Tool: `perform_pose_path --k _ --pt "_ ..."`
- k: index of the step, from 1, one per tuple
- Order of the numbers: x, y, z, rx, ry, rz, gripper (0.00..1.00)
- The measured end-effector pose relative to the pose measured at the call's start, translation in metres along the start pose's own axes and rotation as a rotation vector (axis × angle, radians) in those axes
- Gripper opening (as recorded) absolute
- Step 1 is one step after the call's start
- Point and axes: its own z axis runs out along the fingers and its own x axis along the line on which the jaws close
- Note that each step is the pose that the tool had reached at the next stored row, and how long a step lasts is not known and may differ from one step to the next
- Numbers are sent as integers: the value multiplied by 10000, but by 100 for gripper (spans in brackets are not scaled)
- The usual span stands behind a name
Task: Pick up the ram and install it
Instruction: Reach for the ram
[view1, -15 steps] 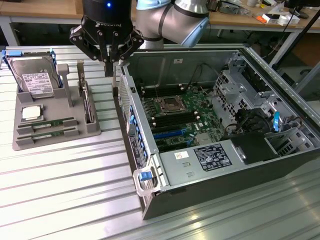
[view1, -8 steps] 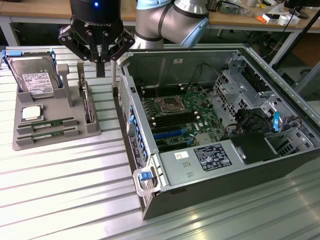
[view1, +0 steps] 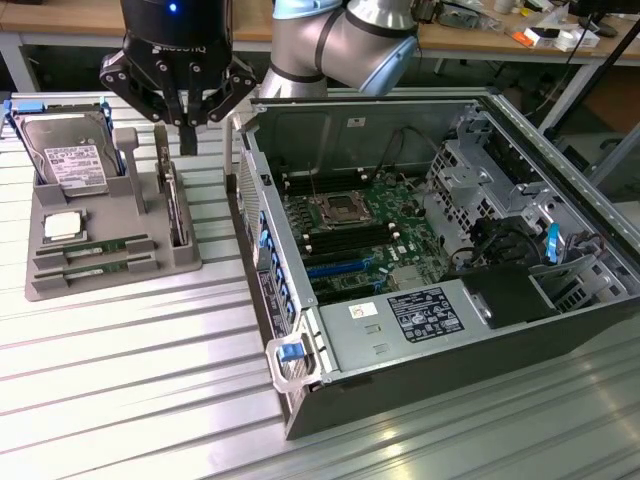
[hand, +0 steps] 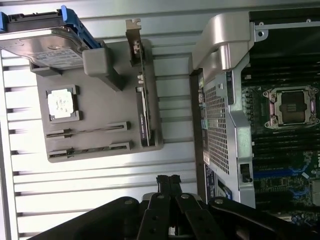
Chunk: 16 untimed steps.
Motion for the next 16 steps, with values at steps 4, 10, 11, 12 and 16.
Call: perform_pose_path --k 4,10,11,12,16 --pt "74 -6 -2 0 -1 -1 10" --pt "155 -12 -4 0 0 0 10" --pt "166 -12 -4 0 0 0 10" --pt "175 -13 -4 0 0 -1 10" --pt "229 -17 -5 0 0 0 10"
